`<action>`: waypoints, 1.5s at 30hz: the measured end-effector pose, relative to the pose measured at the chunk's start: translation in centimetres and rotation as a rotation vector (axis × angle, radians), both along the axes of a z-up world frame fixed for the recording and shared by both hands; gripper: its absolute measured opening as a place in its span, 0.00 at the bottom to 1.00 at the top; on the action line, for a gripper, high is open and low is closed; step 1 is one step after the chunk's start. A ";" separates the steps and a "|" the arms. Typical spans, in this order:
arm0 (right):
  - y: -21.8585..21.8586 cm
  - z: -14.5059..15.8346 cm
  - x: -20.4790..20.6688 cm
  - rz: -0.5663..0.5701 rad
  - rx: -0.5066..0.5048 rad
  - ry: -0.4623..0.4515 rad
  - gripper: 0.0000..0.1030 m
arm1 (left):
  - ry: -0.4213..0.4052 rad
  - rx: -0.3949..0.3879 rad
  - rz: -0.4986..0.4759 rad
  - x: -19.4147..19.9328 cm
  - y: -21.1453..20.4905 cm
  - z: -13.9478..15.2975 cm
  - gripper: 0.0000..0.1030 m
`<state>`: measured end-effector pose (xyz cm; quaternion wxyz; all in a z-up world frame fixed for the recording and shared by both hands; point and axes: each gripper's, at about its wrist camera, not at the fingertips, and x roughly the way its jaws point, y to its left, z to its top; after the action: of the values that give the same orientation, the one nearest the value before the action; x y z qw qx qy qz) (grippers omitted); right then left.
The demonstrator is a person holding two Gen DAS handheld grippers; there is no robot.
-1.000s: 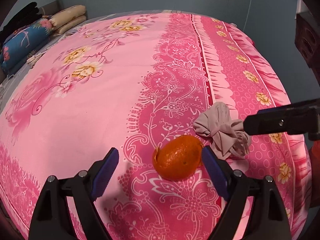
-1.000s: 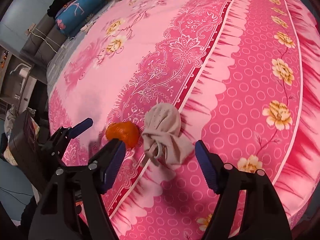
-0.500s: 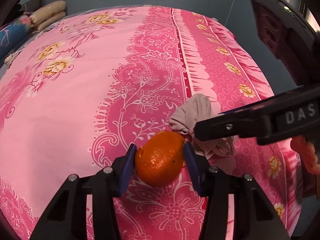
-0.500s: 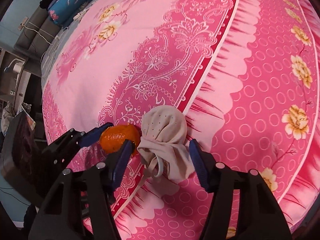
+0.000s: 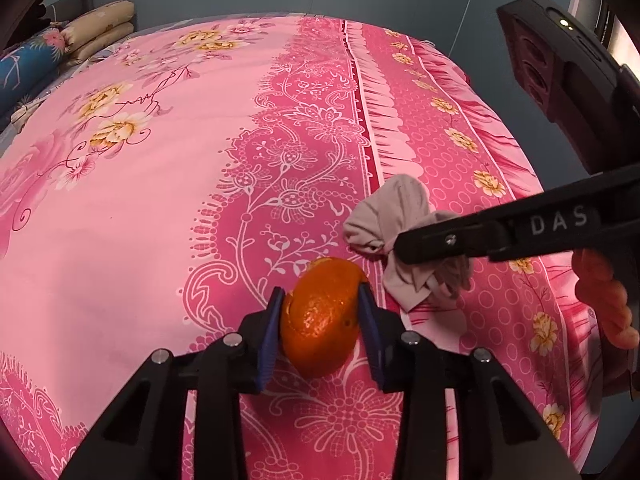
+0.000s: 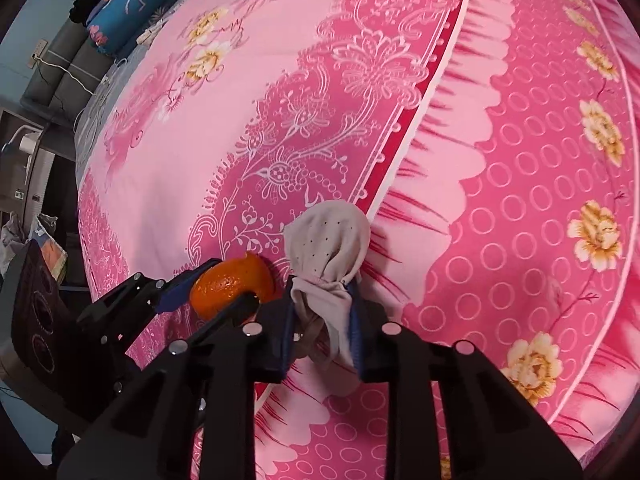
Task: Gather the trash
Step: 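Lift the orange and beige cloth and carry both over the bin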
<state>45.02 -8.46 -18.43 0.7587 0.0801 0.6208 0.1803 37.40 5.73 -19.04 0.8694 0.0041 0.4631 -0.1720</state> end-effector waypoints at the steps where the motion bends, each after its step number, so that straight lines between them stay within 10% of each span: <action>1: -0.2 0.1 -0.1 -0.005 0.001 -0.004 0.20 | -0.003 0.004 0.005 -0.1 0.1 0.1 0.31; 18: -5.6 7.3 -5.4 -0.084 0.089 -0.122 0.20 | -0.077 -0.024 0.119 -3.2 2.2 4.8 0.27; 45: -16.9 19.0 -24.3 -0.128 0.278 -0.468 0.20 | -0.373 -0.228 0.162 -19.9 -3.6 20.0 0.27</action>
<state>20.77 -25.37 0.53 0.8729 0.1788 0.3918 0.2291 17.49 2.13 1.00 0.9458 -0.0997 0.2707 -0.1491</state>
